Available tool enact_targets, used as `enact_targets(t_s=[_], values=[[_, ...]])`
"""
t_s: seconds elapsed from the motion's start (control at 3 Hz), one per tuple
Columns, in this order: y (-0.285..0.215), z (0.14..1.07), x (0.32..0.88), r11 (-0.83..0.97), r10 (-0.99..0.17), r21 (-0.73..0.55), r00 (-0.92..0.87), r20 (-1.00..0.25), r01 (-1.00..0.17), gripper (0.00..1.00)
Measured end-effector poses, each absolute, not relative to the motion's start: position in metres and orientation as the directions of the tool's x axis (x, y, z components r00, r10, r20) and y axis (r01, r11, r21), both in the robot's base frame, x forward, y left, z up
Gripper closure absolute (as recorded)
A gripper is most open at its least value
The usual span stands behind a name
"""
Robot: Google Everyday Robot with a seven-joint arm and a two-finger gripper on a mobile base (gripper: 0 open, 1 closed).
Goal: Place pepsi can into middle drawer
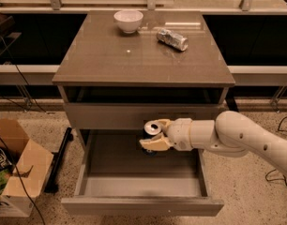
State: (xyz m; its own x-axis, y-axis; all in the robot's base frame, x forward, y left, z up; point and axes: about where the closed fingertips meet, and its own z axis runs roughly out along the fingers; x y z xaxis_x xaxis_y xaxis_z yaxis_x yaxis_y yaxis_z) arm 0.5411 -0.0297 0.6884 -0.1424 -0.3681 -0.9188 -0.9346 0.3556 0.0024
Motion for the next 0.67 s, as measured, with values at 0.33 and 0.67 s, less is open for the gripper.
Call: enact_targets(t_s=[0.33,0.67], values=[[-0.034,0.644,0.541,0.372,-0.344,0.029,-0.167,-0.924,-0.928,1.00],[-0.039,0.598,0.539,0.392,-0.328,0.067,-0.208,-0.921,-0.917,1.00]])
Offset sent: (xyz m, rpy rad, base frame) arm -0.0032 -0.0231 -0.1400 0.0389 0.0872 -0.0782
